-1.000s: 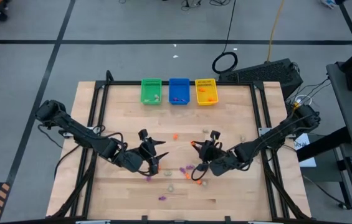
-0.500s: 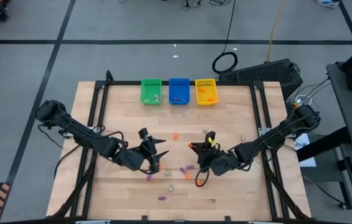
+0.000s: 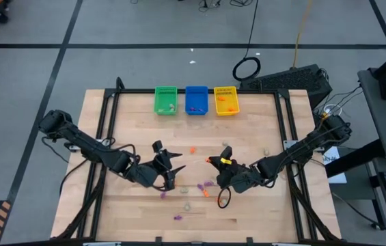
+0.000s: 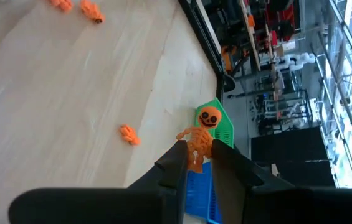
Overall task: Sort Halloween decoration
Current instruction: Put the orange skeleton toy into the yellow bin
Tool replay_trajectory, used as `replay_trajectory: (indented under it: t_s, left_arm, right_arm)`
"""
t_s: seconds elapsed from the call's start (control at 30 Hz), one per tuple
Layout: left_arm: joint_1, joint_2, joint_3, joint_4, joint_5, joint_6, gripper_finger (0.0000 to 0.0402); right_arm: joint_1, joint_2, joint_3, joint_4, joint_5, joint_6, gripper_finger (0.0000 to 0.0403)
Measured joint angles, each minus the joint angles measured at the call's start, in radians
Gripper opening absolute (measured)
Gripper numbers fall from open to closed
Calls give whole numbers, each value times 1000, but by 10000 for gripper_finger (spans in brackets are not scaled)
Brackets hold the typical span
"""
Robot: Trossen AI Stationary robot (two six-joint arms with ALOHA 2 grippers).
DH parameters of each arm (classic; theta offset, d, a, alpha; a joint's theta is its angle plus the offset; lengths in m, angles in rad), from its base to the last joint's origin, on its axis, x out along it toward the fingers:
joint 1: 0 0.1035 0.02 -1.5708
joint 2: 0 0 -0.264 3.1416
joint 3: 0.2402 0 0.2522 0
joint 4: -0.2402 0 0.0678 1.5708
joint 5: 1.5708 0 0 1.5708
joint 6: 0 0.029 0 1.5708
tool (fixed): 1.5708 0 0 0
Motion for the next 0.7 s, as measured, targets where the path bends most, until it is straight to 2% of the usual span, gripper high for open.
replay_trajectory:
  t_s: [0.3,0.7]
  left_arm:
    - [-1,0,0,0,3,-1,208]
    - [-1,0,0,0,5,-1,208]
  right_arm:
    - [0,0,0,0,0,40,52]
    - [0,0,0,0,0,527,52]
